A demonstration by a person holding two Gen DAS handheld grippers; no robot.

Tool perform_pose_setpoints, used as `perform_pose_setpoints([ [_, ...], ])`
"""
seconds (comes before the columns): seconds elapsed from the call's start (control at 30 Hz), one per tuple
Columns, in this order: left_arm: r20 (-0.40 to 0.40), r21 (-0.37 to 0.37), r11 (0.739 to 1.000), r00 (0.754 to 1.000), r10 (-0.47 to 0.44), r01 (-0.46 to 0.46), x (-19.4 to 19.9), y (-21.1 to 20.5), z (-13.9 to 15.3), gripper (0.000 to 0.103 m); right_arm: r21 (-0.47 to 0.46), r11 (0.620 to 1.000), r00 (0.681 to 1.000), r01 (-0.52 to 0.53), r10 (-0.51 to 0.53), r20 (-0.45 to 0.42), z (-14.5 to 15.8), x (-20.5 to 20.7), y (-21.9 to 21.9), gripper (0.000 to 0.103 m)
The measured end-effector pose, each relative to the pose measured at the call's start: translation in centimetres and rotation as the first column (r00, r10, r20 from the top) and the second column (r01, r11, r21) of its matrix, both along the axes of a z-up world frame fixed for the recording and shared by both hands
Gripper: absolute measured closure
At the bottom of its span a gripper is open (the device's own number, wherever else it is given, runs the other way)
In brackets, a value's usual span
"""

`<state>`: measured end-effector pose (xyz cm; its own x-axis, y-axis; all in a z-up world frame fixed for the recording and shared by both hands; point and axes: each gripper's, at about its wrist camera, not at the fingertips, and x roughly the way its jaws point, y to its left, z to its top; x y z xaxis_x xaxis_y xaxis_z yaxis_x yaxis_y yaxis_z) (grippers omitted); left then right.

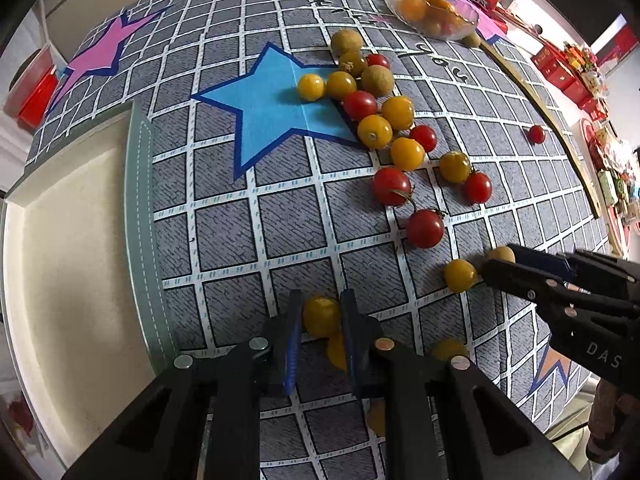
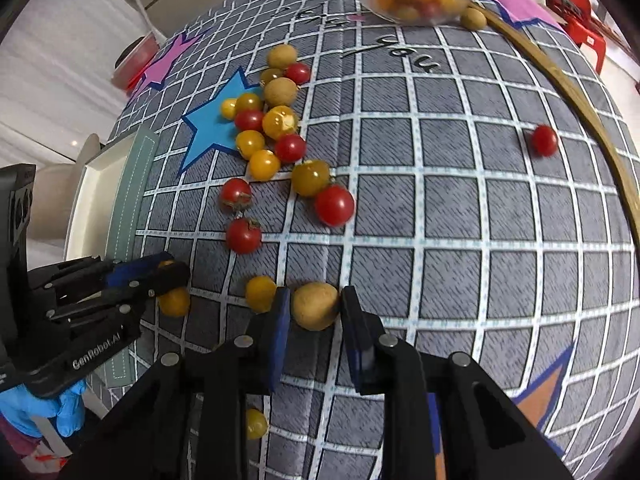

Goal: Organize fruits
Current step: 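Carry both held fruits over the white tray and open both tools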

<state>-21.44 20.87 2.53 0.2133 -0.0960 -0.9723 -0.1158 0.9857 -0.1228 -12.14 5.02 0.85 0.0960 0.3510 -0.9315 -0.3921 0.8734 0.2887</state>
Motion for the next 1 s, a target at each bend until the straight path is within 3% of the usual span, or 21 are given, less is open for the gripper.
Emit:
perform_pose_setpoints([
  [0.23, 0.033, -0.014, 1.000, 0.999, 0.004, -0.004, -0.6, 1.7, 2.1, 0.083, 0.015, 1.000, 1.000, 0.010, -0.009, -0.012, 1.3, -0.6, 0.0, 0.076],
  [0.47, 0.073, -0.013, 0.999, 0.996, 0.050, -0.050, -1.8, 4.3, 4.2, 0.083, 0.038, 0.999, 1.000, -0.031, 0.031, 0.001, 3.0, -0.3, 2.9, 0.076],
  [0.8, 0.091, 0.044, 0.981, 0.978, 0.186, -0.191, -3.8, 11.1, 4.8, 0.083, 0.078, 0.983, 0.987, -0.163, 0.162, 0.018, 4.3, 0.3, 12.0, 0.076],
  [1.0, 0.076, 0.104, 0.954, 0.958, 0.275, -0.282, -5.7, 16.2, 3.5, 0.083, 0.100, 0.967, 0.972, -0.233, 0.234, 0.009, 4.4, 0.4, 18.3, 0.076],
])
